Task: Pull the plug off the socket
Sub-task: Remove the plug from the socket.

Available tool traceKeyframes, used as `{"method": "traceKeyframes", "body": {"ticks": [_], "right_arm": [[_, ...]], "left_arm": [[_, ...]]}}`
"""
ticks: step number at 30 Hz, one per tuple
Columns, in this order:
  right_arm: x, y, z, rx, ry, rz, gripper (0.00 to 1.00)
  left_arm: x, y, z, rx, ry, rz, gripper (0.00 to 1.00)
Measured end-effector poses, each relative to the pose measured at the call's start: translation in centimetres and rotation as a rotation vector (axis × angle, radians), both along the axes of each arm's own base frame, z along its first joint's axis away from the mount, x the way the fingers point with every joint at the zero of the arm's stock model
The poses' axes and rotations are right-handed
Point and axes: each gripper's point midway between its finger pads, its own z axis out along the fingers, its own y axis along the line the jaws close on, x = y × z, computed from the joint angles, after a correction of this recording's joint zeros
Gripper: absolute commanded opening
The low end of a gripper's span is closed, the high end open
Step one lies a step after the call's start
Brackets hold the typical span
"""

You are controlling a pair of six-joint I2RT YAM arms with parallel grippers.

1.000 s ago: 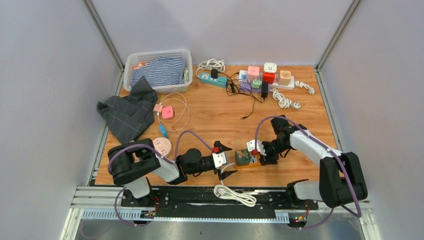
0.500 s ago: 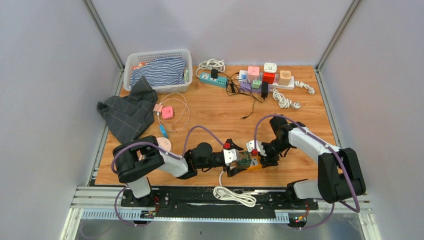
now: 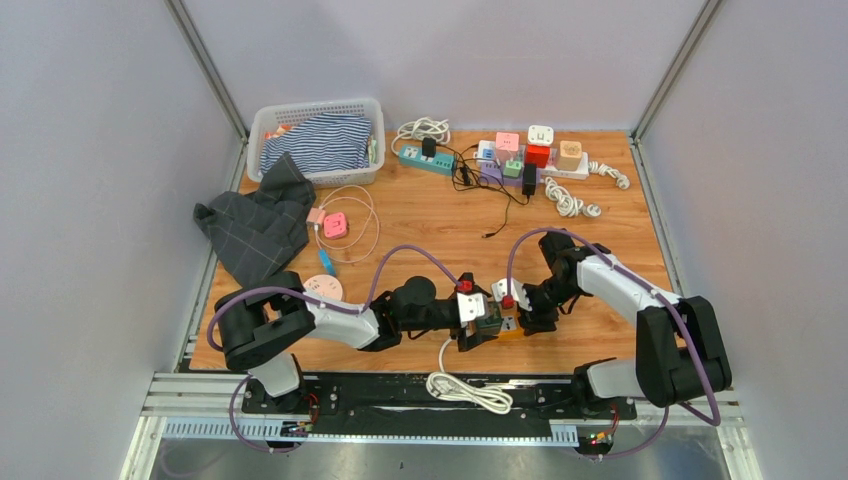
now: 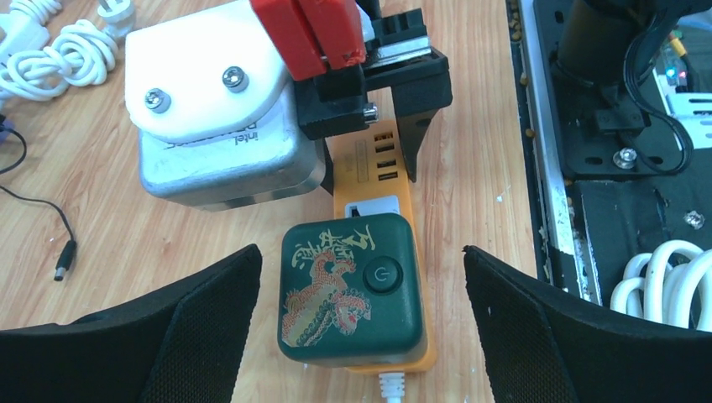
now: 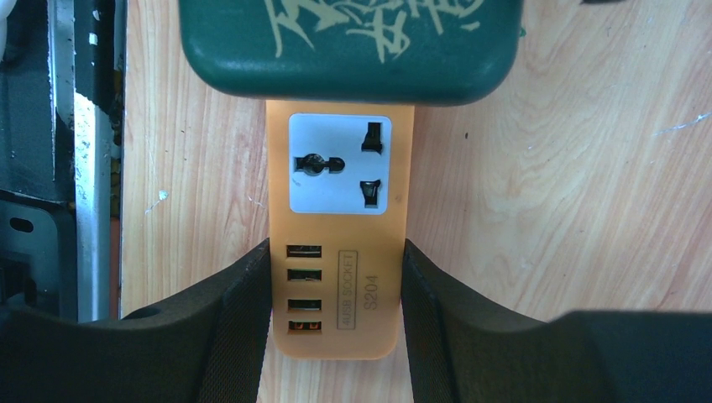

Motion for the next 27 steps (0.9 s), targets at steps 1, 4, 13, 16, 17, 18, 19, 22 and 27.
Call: {"method": "traceKeyframes", "body": {"ticks": [1,4,13,16,17,18,19,22,27], "right_arm": [[0.0,-0.1,0.0,-0.005,0.0,-0.003,0.14],[0.2,-0.5,-0.1,-0.022,-0.001,-0.021,0.09],[1.5,-2.1,-0.1,-0.048,-0.008,-0.132,0.03],[1.8,-2.6,-0.1,-0.056,-0.018,-0.155,0.03],[1.9,-2.7,-0.1,-0.057,-0.02,-0.159,0.03],[1.9,-2.7,-0.1,-0.057,-0.022,-0.161,0.03],[2.0,-2.8,-0.2,-0.057,-0.025,-0.163,0.03],[1.9,-2.8,-0.2,-0.056,-0.029,-0.161,0.03],[1.9,-2.8,-0.2,-0.055,-0.031,-0.16,0.03]], "left_arm": [[0.0,0.0,-0.1,0.005,-0.004,-0.002,0.93],[0.3,-0.3,-0.1,0.026,-0.025,-0.008,0.94],[1.1,-2.2,0.2,0.057,-0.091,-0.093,0.89],[1.8,-2.3,-0.3,0.064,-0.067,-0.118,0.88],[2.0,-2.1,-0.5,0.069,-0.062,-0.119,0.88],[2.2,-2.0,-0.7,0.072,-0.056,-0.119,0.88],[2.3,-1.9,-1.0,0.076,-0.049,-0.121,0.88],[2.1,-1.9,-1.7,0.09,-0.03,-0.131,0.88],[2.5,-2.3,-2.2,0.092,-0.002,-0.137,0.84]]}}
